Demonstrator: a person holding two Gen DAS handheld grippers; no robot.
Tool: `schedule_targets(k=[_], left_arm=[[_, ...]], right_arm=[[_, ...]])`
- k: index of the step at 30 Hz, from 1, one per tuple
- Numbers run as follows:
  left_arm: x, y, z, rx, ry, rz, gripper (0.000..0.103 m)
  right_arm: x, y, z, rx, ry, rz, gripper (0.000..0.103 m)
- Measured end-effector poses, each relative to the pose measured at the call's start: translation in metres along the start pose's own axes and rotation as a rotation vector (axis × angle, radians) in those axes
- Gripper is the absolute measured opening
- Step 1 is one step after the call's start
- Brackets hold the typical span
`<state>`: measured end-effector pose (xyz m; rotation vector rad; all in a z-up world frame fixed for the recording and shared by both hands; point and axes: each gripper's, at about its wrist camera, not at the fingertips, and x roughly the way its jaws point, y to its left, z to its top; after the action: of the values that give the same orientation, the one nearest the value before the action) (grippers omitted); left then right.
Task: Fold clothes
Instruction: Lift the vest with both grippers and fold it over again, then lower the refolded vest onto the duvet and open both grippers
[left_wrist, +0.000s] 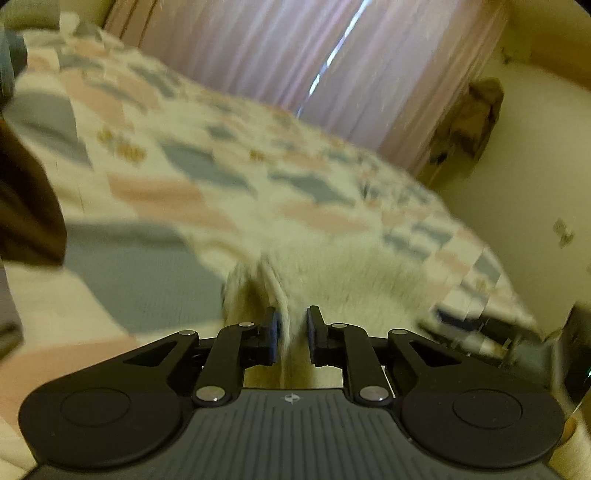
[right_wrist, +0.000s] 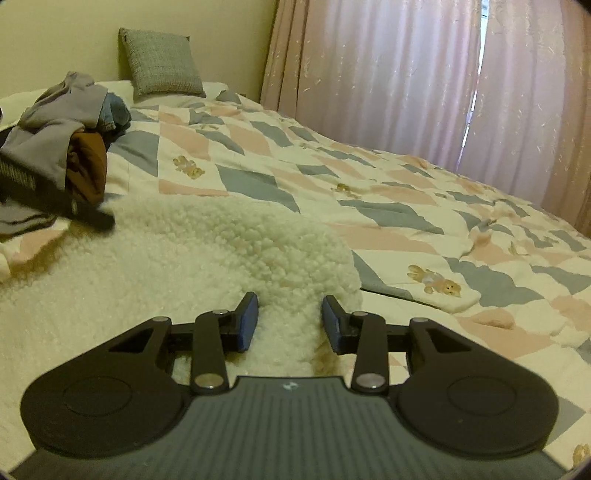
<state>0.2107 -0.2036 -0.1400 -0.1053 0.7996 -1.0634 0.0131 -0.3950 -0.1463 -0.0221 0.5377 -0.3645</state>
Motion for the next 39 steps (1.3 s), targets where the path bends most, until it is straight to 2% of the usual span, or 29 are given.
schedule_targets(k=[2,5,9,10,13,16,18,19,20,22,26,29,31,32,36,39], left_arm=[[-0.002,-0.011,0.01,0.017,-0.032,-0.009,0.015],[0.007,-0.026,0.019,0.061,-0.062,0.068,0.012],[0.0,-0.038,0.026,0.069,-0.169,0.155,0.01],[-0.002,-0.04,0.026,0.081,-0.182,0.151,0.011],[0.013,-0.041,0.026,0.058,-0.091,0.028,0.014],[0.049,-0.048,0.016,0.104,-0.01,0.039,0.014],[0.07,-0.042,0.009,0.083,0.038,0.086,0.014],[0.08,-0.039,0.006,0.072,0.062,0.111,0.014],[0.091,-0.035,0.002,0.061,0.086,0.135,0.014],[0.089,-0.035,0.003,0.065,0.069,0.146,0.014],[0.087,-0.032,0.003,0.074,0.068,0.159,0.013],[0.091,-0.029,-0.002,0.089,0.066,0.192,0.012],[0.095,-0.026,-0.008,0.106,0.07,0.223,0.009],[0.096,-0.023,-0.012,0.102,0.073,0.229,0.009],[0.085,-0.029,-0.014,0.126,0.066,0.233,0.009],[0.072,-0.035,-0.01,0.135,0.062,0.232,0.01]], right_arm=[[0.0,0.001,0.0,-0.001,0.001,-0.007,0.036],[-0.001,0.003,0.0,-0.019,0.006,-0.01,0.036],[-0.001,0.003,0.0,-0.029,0.006,-0.002,0.036],[-0.001,0.003,0.0,-0.03,0.005,-0.001,0.036],[0.001,0.004,0.0,-0.024,0.006,0.001,0.036],[0.001,0.006,0.002,-0.042,0.016,-0.003,0.036],[-0.003,0.0,0.008,-0.03,0.019,0.012,0.035],[-0.006,-0.006,0.013,-0.002,0.016,0.034,0.029],[-0.008,-0.012,0.017,0.029,0.008,0.056,0.019],[-0.009,-0.021,0.027,0.058,-0.026,0.062,0.008],[0.013,-0.025,0.041,0.04,-0.058,0.063,0.008],[0.054,-0.02,0.03,-0.027,0.071,0.044,0.008],[0.071,-0.024,0.013,0.048,0.101,0.085,0.009],[0.072,-0.026,0.007,0.081,0.095,0.1,0.009],[0.052,-0.025,0.012,0.076,0.05,0.076,0.009],[0.021,-0.036,0.023,0.151,-0.007,0.073,0.012]])
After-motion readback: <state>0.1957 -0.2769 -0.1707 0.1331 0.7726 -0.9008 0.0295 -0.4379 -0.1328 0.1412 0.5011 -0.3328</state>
